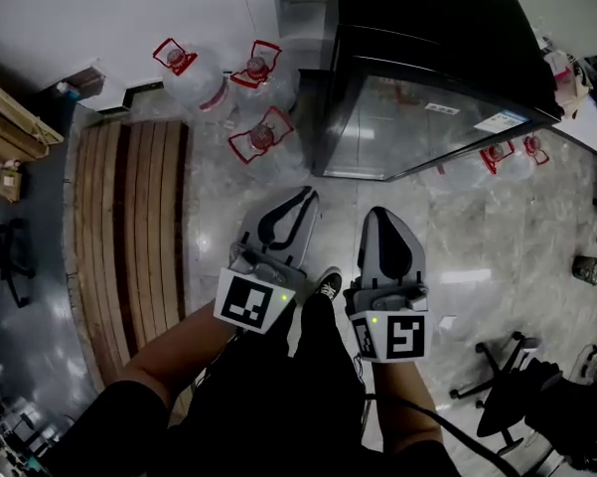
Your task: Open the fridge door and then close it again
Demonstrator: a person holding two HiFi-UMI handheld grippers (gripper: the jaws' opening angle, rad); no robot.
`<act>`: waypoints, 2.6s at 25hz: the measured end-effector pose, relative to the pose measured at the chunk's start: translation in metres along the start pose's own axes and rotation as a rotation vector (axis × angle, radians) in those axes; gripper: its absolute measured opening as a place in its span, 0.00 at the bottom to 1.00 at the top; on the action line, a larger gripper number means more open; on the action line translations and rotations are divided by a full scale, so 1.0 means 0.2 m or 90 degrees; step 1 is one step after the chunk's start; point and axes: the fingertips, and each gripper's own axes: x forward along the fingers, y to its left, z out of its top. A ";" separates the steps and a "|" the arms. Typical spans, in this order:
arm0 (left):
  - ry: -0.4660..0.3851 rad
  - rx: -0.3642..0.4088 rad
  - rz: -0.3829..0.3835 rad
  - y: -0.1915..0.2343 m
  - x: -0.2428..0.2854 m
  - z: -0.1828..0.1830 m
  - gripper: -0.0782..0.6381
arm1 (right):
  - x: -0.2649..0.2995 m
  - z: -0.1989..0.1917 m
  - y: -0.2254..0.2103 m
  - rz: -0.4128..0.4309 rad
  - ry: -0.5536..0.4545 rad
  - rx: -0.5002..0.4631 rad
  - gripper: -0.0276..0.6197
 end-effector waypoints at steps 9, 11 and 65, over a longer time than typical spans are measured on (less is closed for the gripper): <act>0.020 0.019 -0.001 0.32 0.48 -0.43 0.25 | 0.30 -0.41 -0.23 -0.027 0.066 0.021 0.07; 0.018 0.013 -0.001 0.38 0.56 -0.48 0.27 | 0.32 -0.48 -0.26 -0.032 0.073 0.026 0.07; 0.026 0.031 -0.067 -0.32 0.25 -0.59 0.19 | -0.30 -0.67 -0.49 -0.161 0.092 0.049 0.07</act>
